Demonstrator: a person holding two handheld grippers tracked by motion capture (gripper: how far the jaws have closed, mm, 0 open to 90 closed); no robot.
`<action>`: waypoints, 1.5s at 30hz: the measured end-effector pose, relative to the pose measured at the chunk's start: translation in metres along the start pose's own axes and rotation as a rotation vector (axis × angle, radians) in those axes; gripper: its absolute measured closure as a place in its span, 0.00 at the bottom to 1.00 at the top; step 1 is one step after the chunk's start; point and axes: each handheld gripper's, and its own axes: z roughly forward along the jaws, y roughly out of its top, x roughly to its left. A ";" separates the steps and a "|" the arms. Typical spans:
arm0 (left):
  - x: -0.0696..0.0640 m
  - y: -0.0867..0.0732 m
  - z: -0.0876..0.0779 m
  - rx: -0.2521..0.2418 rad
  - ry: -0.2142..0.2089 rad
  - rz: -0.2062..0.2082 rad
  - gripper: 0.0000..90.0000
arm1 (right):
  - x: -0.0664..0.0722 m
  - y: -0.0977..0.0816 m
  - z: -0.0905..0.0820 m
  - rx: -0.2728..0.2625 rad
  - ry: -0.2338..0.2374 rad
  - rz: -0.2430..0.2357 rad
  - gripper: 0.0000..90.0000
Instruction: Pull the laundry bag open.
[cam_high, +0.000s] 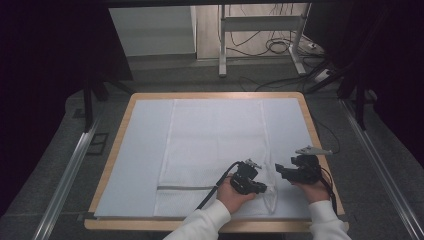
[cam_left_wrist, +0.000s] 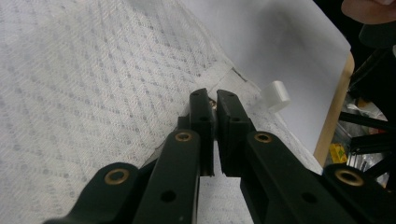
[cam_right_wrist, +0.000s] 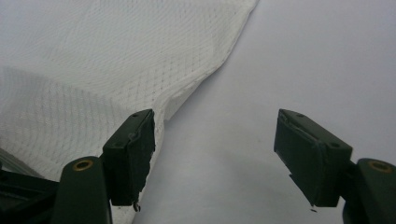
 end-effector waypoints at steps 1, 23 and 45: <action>0.000 0.000 -0.001 0.000 -0.006 -0.001 0.96 | 0.000 0.000 0.000 -0.003 0.002 0.002 0.32; 0.004 -0.002 -0.028 -0.063 -0.017 0.010 0.96 | -0.002 0.002 -0.006 -0.006 0.028 0.044 0.32; 0.011 -0.005 -0.050 -0.092 0.001 0.014 0.96 | -0.001 0.003 -0.006 0.015 0.043 0.070 0.32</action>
